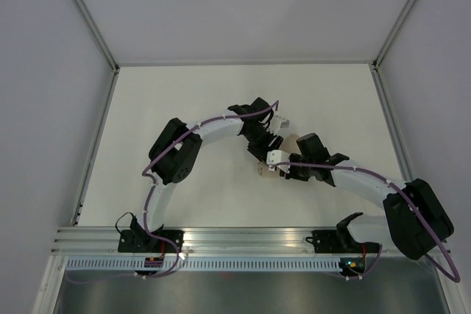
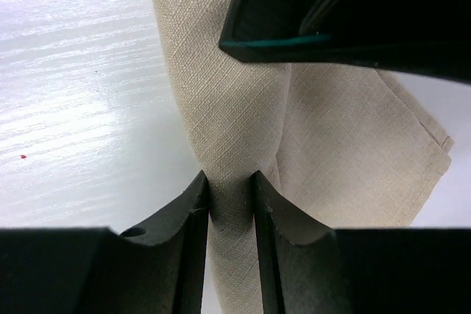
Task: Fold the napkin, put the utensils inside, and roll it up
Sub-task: Roll the napkin with the utensil
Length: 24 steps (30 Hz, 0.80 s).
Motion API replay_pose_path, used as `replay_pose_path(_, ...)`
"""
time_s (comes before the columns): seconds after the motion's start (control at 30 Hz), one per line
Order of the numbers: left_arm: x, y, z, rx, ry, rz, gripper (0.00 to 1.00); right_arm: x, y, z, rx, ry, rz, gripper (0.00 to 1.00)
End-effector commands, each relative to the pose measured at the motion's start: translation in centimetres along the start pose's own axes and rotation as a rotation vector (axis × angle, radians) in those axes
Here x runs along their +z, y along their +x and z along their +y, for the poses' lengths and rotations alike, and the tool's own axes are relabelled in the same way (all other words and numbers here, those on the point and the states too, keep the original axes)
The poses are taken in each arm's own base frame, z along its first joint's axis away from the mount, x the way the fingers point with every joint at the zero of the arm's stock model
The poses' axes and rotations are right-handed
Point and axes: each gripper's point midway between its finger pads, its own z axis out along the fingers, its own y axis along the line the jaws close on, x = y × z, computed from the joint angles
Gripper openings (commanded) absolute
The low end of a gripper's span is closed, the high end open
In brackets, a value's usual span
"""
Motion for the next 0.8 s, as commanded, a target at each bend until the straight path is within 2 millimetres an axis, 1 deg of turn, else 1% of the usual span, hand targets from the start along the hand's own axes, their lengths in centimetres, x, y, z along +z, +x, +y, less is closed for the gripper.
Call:
replay_pose_path(0.0,-2.6,-1.8,1.6,-0.037,-0.11,-0.099,0.62,0.0,1.0,1.7,0.054,-0.114,0.028,0.11)
replay_pose_path(0.03,-3.2,-1.7,2.1,-0.053,-0.129,-0.116,0.6,-0.1,1.1,2.0,0.065,-0.139,0.025,0.1)
replay_pose_path(0.07,-3.7,-2.4,2.5,-0.053,-0.142,-0.156,0.56,0.0,0.9,1.7,0.066,-0.153,0.025,0.1)
replay_pose_path(0.1,-4.2,-2.6,2.8,-0.073,-0.154,-0.185,0.55,0.0,0.9,1.7,0.074,-0.168,0.02,0.1)
replay_pose_path(0.13,-4.2,-1.7,3.5,-0.095,-0.17,-0.185,0.55,-0.1,0.9,2.0,0.087,-0.196,0.016,0.09)
replay_pose_path(0.17,-5.5,-2.4,3.7,-0.091,-0.206,-0.233,0.55,0.0,1.0,1.5,0.096,-0.205,0.014,0.09)
replay_pose_path(0.2,-6.0,-3.0,3.9,-0.095,-0.22,-0.272,0.55,0.0,1.0,1.5,0.102,-0.22,0.012,0.09)
replay_pose_path(0.23,-6.3,-2.4,4.4,-0.107,-0.238,-0.286,0.55,-0.2,1.2,1.7,0.116,-0.244,0.019,0.09)
replay_pose_path(0.27,-6.7,-2.5,4.7,-0.109,-0.265,-0.308,0.56,0.0,1.1,1.3,0.134,-0.261,0.009,0.09)
replay_pose_path(0.3,-8.1,-3.5,4.3,-0.09,-0.275,-0.372,0.56,0.0,1.1,1.1,0.132,-0.276,0.008,0.09)
replay_pose_path(0.33,-8.0,-2.8,4.6,-0.094,-0.291,-0.376,0.56,-0.3,1.5,1.4,0.158,-0.306,0.017,0.09)
replay_pose_path(0.37,-8.4,-2.8,4.7,-0.094,-0.31,-0.398,0.56,-0.1,1.1,1.1,0.166,-0.327,0.007,0.09)
replay_pose_path(0.4,-9.5,-3.2,4.3,-0.088,-0.316,-0.437,0.55,-0.1,1.2,1.0,0.168,-0.34,0.002,0.09)
replay_pose_path(0.43,-9.3,-2.8,4.5,-0.089,-0.318,-0.452,0.54,-0.3,1.3,1.2,0.184,-0.364,0.008,0.09)
replay_pose_path(0.47,-9.6,-3.0,4.3,-0.083,-0.321,-0.474,0.52,-0.1,1.4,0.7,0.198,-0.37,0.007,0.09)
replay_pose_path(0.53,-10.3,-2.8,4.2,-0.083,-0.335,-0.519,0.47,-0.1,1.8,0.5,0.216,-0.386,0.013,0.08)
replay_pose_path(0.57,-10.6,-2.7,4.2,-0.083,-0.342,-0.536,0.43,0.1,1.9,0.3,0.222,-0.395,0.016,0.08)
replay_pose_path(0.6,-10.7,-2.5,4.1,-0.081,-0.34,-0.55,0.43,0.1,1.8,0.3,0.23,-0.405,0.012,0.08)
replay_pose_path(0.63,-10.7,-2.0,3.9,-0.08,-0.337,-0.558,0.43,0.0,1.9,0.4,0.234,-0.418,0.013,0.08)
replay_pose_path(0.7,-10.8,-2.0,3.7,-0.073,-0.319,-0.576,0.4,0.2,2.0,0.0,0.248,-0.426,0.015,0.08)
replay_pose_path(0.73,-10.4,-1.4,3.4,-0.067,-0.306,-0.568,0.33,0.2,2.1,0.0,0.259,-0.44,0.019,0.08)
replay_pose_path(0.77,-10.7,-1.8,2.9,-0.042,-0.296,-0.599,0.3,0.3,2.1,0.1,0.261,-0.45,0.02,0.08)
